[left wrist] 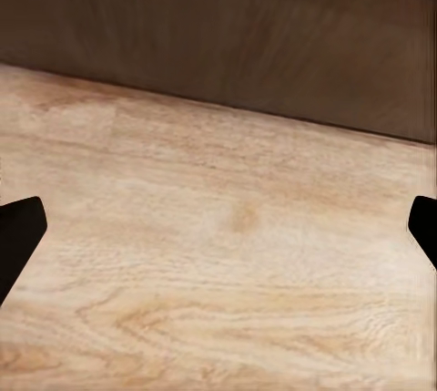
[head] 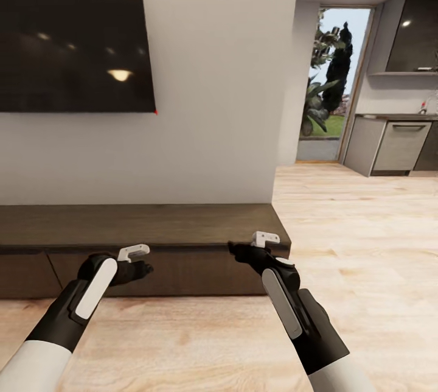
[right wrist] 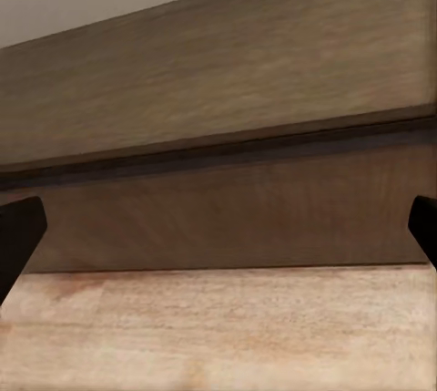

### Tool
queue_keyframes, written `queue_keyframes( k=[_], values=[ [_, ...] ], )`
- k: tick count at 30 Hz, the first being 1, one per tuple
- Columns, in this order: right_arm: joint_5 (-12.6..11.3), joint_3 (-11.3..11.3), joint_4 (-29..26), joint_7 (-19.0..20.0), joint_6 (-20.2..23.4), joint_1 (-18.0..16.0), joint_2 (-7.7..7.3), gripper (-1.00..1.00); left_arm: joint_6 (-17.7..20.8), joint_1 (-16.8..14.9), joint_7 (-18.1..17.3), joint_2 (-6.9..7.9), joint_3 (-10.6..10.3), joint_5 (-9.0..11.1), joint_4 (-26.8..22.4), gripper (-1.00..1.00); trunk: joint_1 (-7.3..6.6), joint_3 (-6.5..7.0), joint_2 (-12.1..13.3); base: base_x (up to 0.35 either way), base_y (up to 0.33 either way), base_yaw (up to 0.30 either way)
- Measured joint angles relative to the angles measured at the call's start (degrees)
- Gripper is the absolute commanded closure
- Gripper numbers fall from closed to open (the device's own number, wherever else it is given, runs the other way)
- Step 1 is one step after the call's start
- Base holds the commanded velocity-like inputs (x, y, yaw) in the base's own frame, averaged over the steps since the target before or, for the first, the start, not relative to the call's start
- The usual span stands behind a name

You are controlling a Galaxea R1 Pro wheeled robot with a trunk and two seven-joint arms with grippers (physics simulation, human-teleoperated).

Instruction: Place each of the two pumpkins and all three candles from the living room inside a cabinet in the living room (use any cabinet), then make sure every cabinet is closed, and position the cauldron so it is next to a table in the living room.

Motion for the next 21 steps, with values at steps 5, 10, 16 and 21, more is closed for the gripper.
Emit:
queue_keyframes(
  k=[5, 10, 16, 21],
  values=[
    [0.01, -0.03, -0.03, 0.0, -0.01, 0.0, 0.02, -1.0, 0.0, 0.0, 0.01, 0.12, 0.1, -0.01, 0.0, -1.0, -0.1, 1.11, 0.07, -0.157, 0.0, 0.004],
    [0.24, 0.16, 0.42, -0.05, -0.08, 0.0, 0.18, -1.0, 0.01, 0.01, 0.02, 0.14, 0.07, 0.0, -0.02, -1.0, -0.22, 2.22, 0.14, -0.307, 0.0, 0.182],
    [0.34, 0.3, 0.87, -0.09, -0.13, 0.0, 0.0, -1.0, 0.01, 0.01, 0.0, 0.14, 0.13, 0.0, -0.02, -1.0, -0.89, 3.43, 1.26, -0.327, 0.0, 0.272],
    [0.55, 0.38, 0.98, -0.09, -0.16, 0.0, -0.02, -1.0, 0.01, 0.01, 0.01, 0.12, 0.12, 0.0, -0.02, -1.0, -1.99, 4.33, 3.27, -0.329, 0.0, 0.283]
  ],
)
